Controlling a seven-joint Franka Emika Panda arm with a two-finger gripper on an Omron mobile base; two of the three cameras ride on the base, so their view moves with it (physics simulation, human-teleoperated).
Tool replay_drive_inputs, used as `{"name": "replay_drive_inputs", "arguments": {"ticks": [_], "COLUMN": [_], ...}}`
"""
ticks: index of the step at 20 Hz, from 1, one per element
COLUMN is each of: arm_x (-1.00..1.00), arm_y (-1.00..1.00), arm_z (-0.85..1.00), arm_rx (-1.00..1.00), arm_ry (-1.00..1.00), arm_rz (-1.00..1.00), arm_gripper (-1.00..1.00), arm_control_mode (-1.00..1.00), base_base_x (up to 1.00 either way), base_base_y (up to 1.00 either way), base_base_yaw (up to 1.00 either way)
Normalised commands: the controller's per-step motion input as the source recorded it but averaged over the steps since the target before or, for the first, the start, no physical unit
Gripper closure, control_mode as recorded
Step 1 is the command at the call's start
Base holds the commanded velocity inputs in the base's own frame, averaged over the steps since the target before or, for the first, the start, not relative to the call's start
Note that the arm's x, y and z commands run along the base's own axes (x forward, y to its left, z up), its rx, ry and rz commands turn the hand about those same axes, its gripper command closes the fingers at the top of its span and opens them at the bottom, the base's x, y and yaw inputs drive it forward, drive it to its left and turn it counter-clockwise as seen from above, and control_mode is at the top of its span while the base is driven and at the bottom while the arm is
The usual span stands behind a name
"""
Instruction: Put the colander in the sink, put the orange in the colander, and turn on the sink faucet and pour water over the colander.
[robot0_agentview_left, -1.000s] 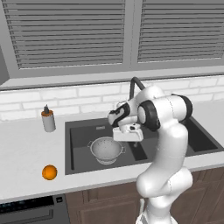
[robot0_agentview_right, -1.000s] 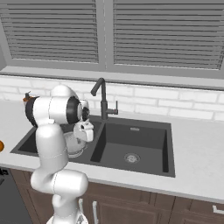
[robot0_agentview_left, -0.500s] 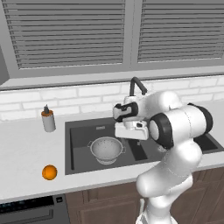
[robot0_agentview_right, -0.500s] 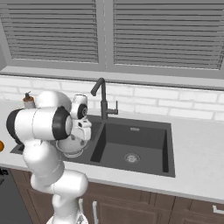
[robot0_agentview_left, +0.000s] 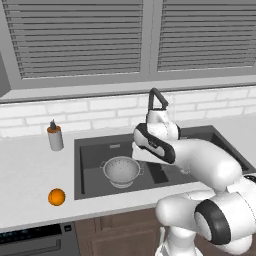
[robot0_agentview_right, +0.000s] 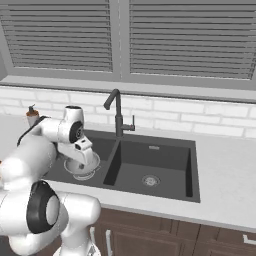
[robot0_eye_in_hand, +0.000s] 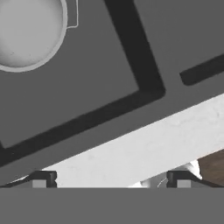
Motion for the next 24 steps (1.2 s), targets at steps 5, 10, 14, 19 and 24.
{"name": "replay_drive_inputs", "arguments": {"ticks": [5, 10, 14, 19, 24], "arm_x": [-0.47, -0.32, -0.38, -0.38, 0.00], "arm_y": [0.43, 0.56, 0.56, 0.19, 0.34], "arm_z": [0.98, 0.41, 0.00, -0.04, 0.00], "arm_rx": [-0.02, -0.05, -0.03, 0.00, 0.06], "arm_ry": [0.00, -0.08, -0.28, -0.34, -0.19], "arm_rz": [0.21, 0.25, 0.26, 0.16, 0.03], "arm_gripper": [-1.00, -1.00, -1.00, -1.00, -1.00], "arm_control_mode": [-1.00, -1.00, -1.00, -1.00, -1.00], "base_base_x": [0.00, 0.00, 0.00, 0.00, 0.00], "base_base_y": [0.00, 0.00, 0.00, 0.00, 0.00], "base_base_yaw": [0.00, 0.00, 0.00, 0.00, 0.00]}}
